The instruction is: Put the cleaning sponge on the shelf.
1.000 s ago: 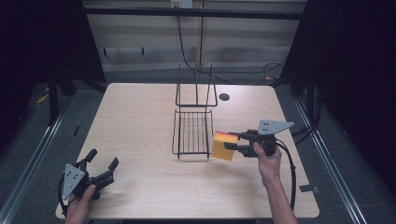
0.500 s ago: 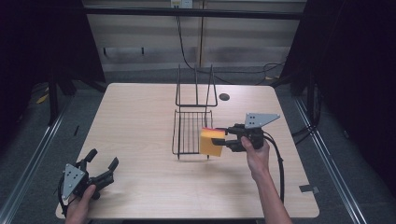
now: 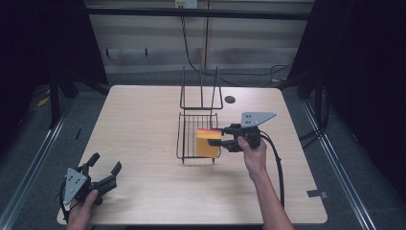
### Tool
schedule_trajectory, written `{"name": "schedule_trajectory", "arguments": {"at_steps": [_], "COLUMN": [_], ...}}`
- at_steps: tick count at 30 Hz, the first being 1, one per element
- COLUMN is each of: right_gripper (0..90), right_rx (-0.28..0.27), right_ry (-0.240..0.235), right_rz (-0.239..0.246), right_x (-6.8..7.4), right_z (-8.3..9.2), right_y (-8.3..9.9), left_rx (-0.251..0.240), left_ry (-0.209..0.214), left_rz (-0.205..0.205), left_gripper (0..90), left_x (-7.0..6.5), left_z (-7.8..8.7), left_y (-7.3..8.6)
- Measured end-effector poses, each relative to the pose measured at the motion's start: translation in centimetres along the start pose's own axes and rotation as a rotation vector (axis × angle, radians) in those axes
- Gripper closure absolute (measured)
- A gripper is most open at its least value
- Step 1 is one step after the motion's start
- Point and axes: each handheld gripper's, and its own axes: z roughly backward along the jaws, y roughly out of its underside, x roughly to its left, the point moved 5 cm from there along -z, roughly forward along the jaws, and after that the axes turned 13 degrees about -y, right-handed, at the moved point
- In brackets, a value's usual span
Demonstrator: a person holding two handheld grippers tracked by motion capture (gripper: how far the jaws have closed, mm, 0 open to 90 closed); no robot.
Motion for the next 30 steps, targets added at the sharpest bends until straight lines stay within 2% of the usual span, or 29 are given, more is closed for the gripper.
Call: {"name": "schedule_trajectory", "arguments": {"at_steps": [7, 12, 19, 21, 24, 30], "right_gripper": [59.3, 59.3, 59.3, 59.2, 59.1, 58.8], "right_rx": [0.003, 0.004, 0.006, 0.025, 0.011, 0.025], "right_ry": [-0.013, -0.023, -0.020, -0.037, -0.048, -0.040], "right_rz": [-0.016, -0.005, -0.023, -0.020, -0.016, -0.033], "right_x": [-0.8, -1.2, -1.9, -2.1, -2.4, -2.9], "right_z": [-0.9, -1.5, -1.8, -2.3, -2.8, -3.4], "right_y": [0.6, 0.7, 0.9, 1.0, 1.1, 1.3], "left_rx": [0.000, 0.000, 0.000, 0.000, 0.000, 0.000], "left_ry": [0.002, 0.002, 0.001, 0.002, 0.002, 0.003], "left_rz": [-0.001, -0.002, -0.002, -0.002, -0.002, -0.003], "left_gripper": [15.6, 15.6, 15.6, 15.6, 15.6, 15.6], "left_x": [0.0, 0.0, 0.0, 0.0, 0.0, 0.0], "left_z": [0.0, 0.0, 0.0, 0.0, 0.0, 0.0], "left_y": [0.0, 0.0, 0.0, 0.0, 0.0, 0.0]}}
